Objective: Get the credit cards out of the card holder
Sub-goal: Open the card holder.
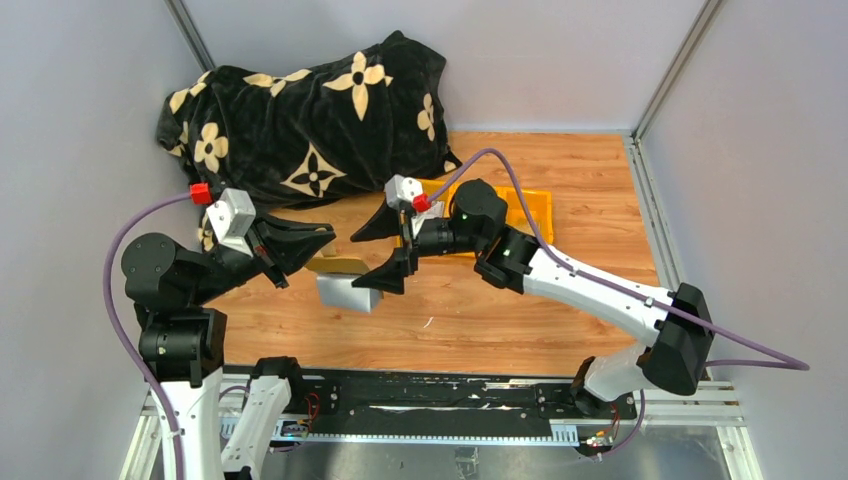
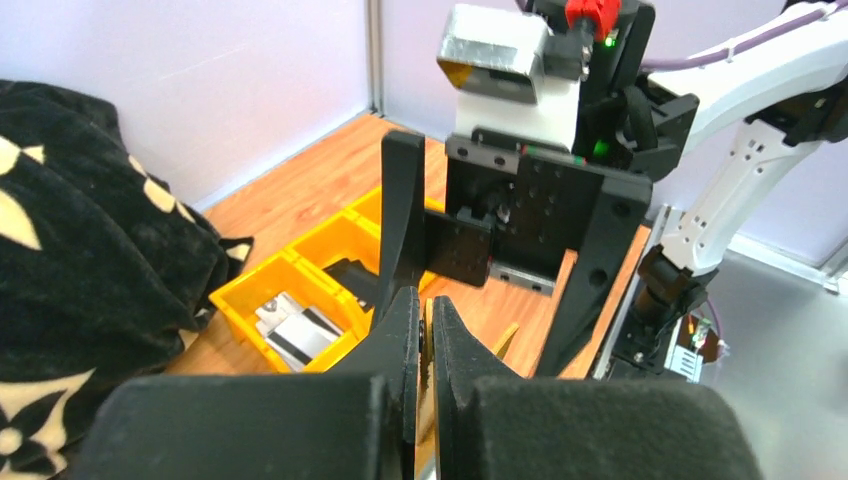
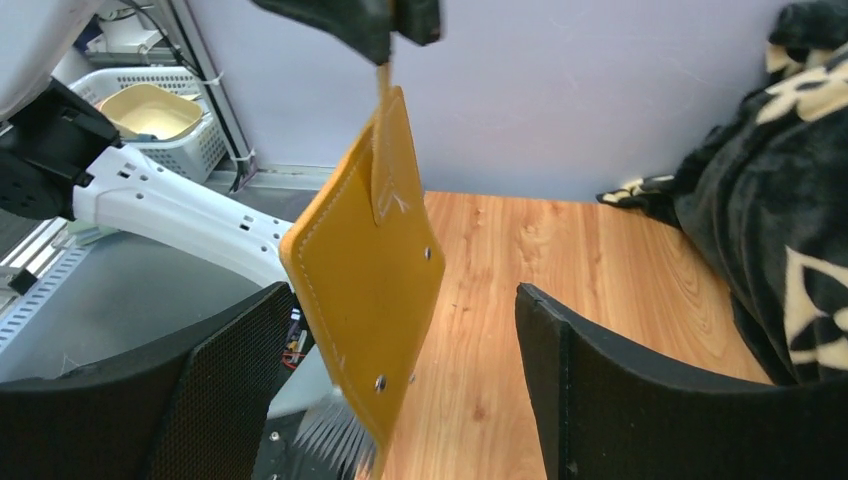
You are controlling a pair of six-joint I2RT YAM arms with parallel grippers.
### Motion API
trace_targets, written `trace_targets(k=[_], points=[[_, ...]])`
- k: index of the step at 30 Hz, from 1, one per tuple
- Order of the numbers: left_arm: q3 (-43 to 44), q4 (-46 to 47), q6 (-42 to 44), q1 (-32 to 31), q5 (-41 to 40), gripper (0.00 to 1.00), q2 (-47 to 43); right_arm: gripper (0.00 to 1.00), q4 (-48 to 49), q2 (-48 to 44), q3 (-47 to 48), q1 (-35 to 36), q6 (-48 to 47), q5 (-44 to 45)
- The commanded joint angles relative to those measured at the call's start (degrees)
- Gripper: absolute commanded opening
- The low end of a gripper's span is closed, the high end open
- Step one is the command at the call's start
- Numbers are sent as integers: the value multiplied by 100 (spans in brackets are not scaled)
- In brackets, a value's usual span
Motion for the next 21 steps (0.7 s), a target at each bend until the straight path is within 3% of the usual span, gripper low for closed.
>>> trace_targets(k=[1,3,5,6,10,11,12,13,15,16,21], points=[[60,673,-598,-4,156,0,-84,85,-11,61,210,304,-494,209],[78,658,-615,-4,147,0,-88,82,141,22,129,358,-471,208],[71,698,-662,-4,147,0,-117,73,278,-13,76,406,-431,280],[52,737,-711,-4,153,0,-130,63,280,-6,103,426,-408,288],[-43,852,-851,-8,125,0,-178,2,159,31,296,428,-184,478],[-89,858,-862,-4,84,1,-206,0,94,23,338,424,-117,587],[-147,847,-871,-4,38,13,-224,0,56,4,367,402,-56,628],[-224,827,-867,-4,9,49,-272,0,57,-22,379,367,58,638],[-312,662,-822,-4,-53,94,-355,0,131,-83,381,222,386,566],[-360,581,-805,-4,-83,99,-382,0,199,-110,369,129,517,473],[-618,205,-732,-6,107,100,-491,0,926,-229,172,-364,1751,-245]])
